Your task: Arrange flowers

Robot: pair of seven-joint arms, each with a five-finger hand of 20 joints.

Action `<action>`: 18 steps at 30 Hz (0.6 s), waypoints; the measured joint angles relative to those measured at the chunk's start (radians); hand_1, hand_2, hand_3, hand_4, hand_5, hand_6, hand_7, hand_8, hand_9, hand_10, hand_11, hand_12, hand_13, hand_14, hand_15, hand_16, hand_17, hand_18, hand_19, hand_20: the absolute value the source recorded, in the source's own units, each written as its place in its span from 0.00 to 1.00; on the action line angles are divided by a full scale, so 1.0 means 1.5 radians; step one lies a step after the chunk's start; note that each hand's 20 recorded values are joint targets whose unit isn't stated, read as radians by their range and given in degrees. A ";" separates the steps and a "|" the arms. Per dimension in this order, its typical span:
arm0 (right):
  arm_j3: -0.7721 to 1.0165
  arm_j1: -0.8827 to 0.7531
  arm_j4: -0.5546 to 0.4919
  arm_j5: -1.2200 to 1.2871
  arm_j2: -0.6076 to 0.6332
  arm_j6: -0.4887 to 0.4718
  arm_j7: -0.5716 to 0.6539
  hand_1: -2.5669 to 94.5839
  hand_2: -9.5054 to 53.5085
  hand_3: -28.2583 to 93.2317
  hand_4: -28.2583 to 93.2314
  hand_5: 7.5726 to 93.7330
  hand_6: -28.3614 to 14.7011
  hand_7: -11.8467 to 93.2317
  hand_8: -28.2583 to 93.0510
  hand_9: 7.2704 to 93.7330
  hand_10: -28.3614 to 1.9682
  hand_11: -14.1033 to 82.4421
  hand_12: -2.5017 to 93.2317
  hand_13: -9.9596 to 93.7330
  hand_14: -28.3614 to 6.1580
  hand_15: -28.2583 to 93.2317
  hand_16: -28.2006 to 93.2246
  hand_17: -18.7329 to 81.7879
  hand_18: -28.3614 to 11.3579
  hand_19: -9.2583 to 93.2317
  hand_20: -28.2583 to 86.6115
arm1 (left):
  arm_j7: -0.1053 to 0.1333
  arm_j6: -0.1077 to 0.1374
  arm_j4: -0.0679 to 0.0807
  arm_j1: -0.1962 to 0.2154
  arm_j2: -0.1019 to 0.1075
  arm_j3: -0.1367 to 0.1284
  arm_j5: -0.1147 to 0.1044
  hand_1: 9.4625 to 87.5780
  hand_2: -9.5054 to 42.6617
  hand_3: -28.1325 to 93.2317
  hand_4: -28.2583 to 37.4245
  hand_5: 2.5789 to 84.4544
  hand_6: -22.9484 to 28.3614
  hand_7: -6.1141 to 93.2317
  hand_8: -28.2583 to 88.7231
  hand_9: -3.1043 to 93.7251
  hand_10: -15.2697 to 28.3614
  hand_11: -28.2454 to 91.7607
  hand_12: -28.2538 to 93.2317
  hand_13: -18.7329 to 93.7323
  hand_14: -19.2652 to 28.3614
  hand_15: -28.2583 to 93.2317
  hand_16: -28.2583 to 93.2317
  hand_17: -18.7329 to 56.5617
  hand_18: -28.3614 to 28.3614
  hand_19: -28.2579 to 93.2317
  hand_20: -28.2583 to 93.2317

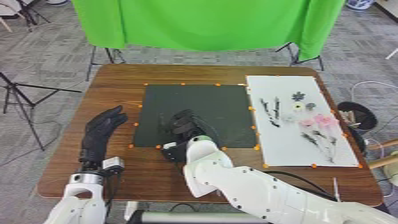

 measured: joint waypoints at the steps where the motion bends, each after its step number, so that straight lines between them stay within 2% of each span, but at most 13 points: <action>1: -0.001 0.000 -0.001 0.004 0.000 0.002 0.000 0.66 0.00 0.71 0.25 0.72 0.56 0.52 0.36 0.93 0.60 0.41 0.51 0.97 0.78 0.67 0.52 0.88 0.59 0.89 0.63 | -0.002 -0.002 0.001 -0.002 0.000 0.000 0.000 0.16 0.07 0.85 0.13 0.54 0.49 0.26 0.18 0.50 0.65 0.42 0.36 0.50 0.75 0.39 0.25 0.33 0.72 0.33 0.36; 9: -0.004 0.002 -0.002 0.020 -0.003 0.015 -0.001 0.67 0.00 0.70 0.24 0.72 0.55 0.52 0.35 0.93 0.60 0.39 0.49 0.97 0.79 0.64 0.51 0.89 0.60 0.86 0.62 | -0.013 -0.011 0.003 -0.011 0.000 0.001 0.005 0.16 0.07 0.85 0.14 0.54 0.49 0.26 0.18 0.50 0.65 0.42 0.36 0.50 0.75 0.39 0.25 0.33 0.72 0.33 0.36; 18: -0.003 0.002 -0.001 0.028 -0.005 0.014 -0.001 0.68 0.00 0.68 0.25 0.72 0.56 0.52 0.34 0.94 0.60 0.37 0.46 0.98 0.79 0.60 0.51 0.90 0.61 0.82 0.63 | -0.015 -0.012 0.003 -0.011 0.000 0.000 0.006 0.17 0.07 0.85 0.14 0.54 0.49 0.25 0.18 0.50 0.65 0.42 0.36 0.50 0.75 0.39 0.25 0.33 0.72 0.33 0.36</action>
